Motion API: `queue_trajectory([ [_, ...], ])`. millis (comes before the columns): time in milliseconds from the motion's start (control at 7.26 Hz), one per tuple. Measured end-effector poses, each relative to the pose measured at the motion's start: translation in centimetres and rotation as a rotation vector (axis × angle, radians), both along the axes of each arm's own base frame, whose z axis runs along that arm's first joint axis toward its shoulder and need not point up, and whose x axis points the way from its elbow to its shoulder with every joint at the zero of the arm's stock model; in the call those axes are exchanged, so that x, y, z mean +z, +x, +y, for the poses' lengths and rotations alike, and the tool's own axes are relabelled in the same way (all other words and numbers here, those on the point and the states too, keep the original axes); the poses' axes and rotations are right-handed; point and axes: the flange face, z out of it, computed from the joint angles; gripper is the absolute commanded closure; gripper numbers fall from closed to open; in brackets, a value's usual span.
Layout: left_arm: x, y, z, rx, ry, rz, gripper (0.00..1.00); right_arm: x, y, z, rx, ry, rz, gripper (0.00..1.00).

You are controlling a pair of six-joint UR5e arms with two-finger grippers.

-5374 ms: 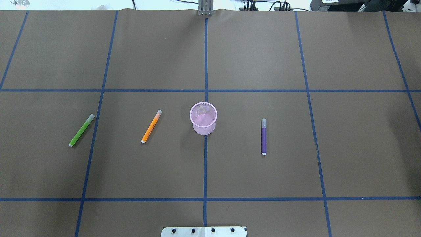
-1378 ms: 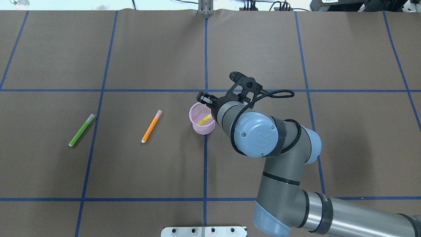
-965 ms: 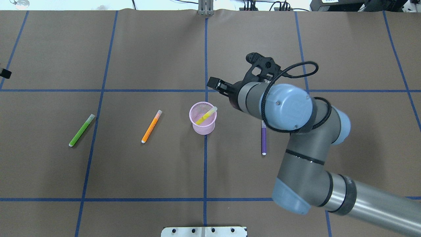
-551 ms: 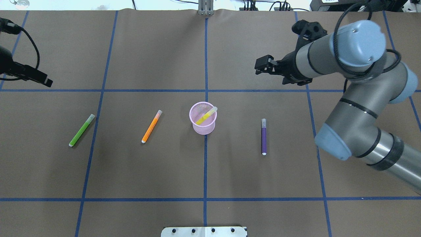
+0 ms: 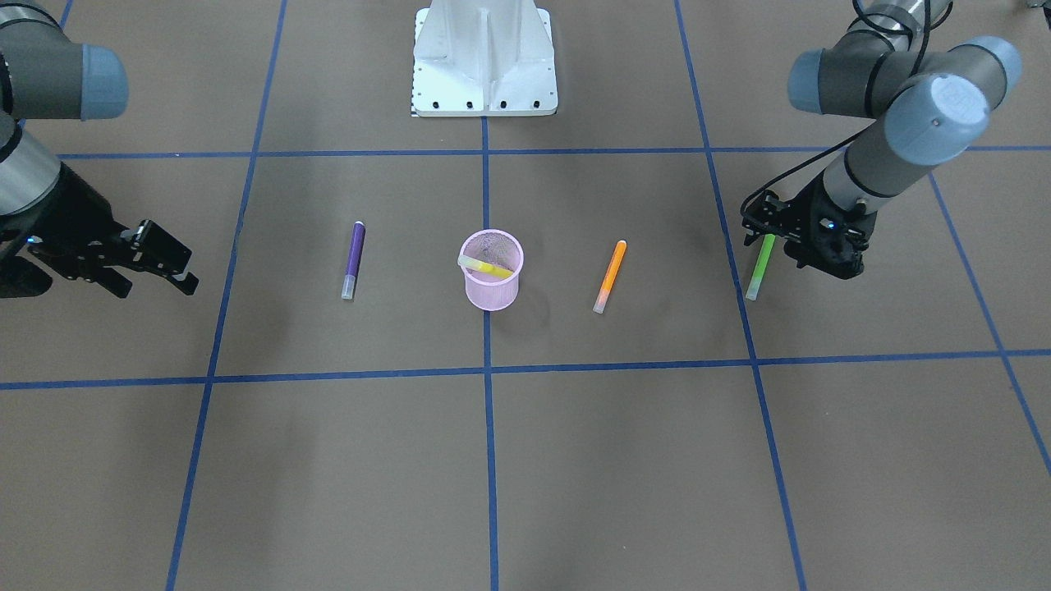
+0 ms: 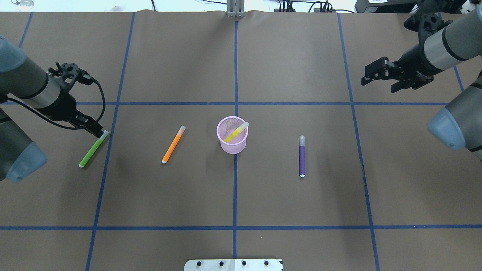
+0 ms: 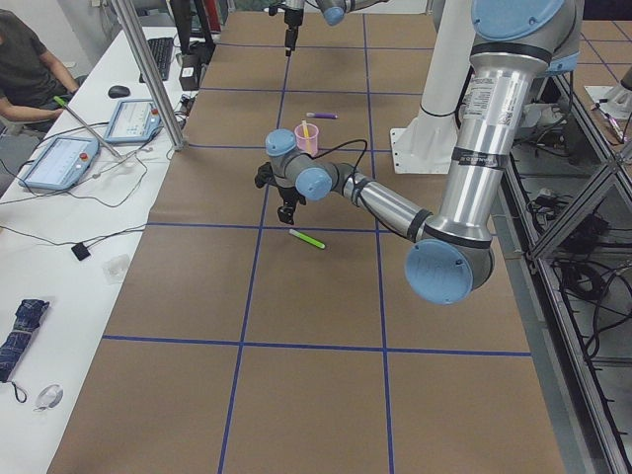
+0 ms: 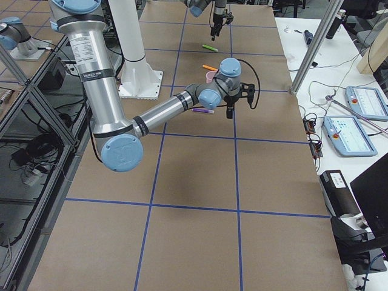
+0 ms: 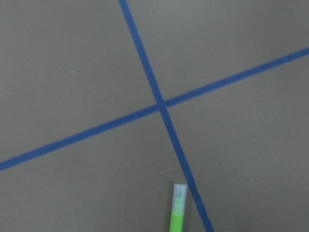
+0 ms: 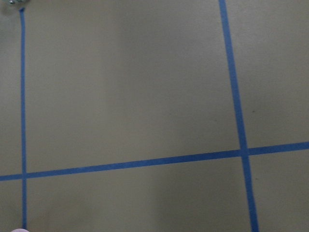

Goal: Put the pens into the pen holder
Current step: 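Withdraw the right gripper while the left gripper reaches the green highlighter, then lower the left gripper and grasp the green highlighter upright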

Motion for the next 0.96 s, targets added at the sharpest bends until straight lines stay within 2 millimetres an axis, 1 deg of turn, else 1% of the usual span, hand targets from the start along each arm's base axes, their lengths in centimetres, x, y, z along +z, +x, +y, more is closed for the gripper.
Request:
queue_trajectory([
  [138, 1.0, 1.1, 0.1, 0.054, 0.018, -0.035, 0.18, 2.5, 1.3, 0.2, -0.021, 0.010, 0.027, 0.00],
  [276, 1.6, 1.8, -0.2, 0.089, 0.041, -0.062, 0.18, 4.3, 2.2, 0.3, -0.033, 0.011, 0.047, 0.00],
  [413, 1.9, 2.7, -1.0, 0.107, 0.057, -0.079, 0.20, 5.6, 2.7, 0.6, -0.039, 0.008, 0.061, 0.00],
  [551, 2.0, 3.5, -1.8, 0.114, 0.060, -0.089, 0.20, 6.3, 3.0, 0.7, -0.040, 0.004, 0.069, 0.00],
  [689, 2.2, 3.9, -2.3, 0.115, 0.058, -0.097, 0.21, 6.6, 3.1, 0.8, -0.039, 0.002, 0.074, 0.00],
  [965, 2.9, 4.6, -2.5, 0.122, 0.048, -0.108, 0.21, 6.7, 3.1, 0.7, -0.037, 0.002, 0.076, 0.00],
])
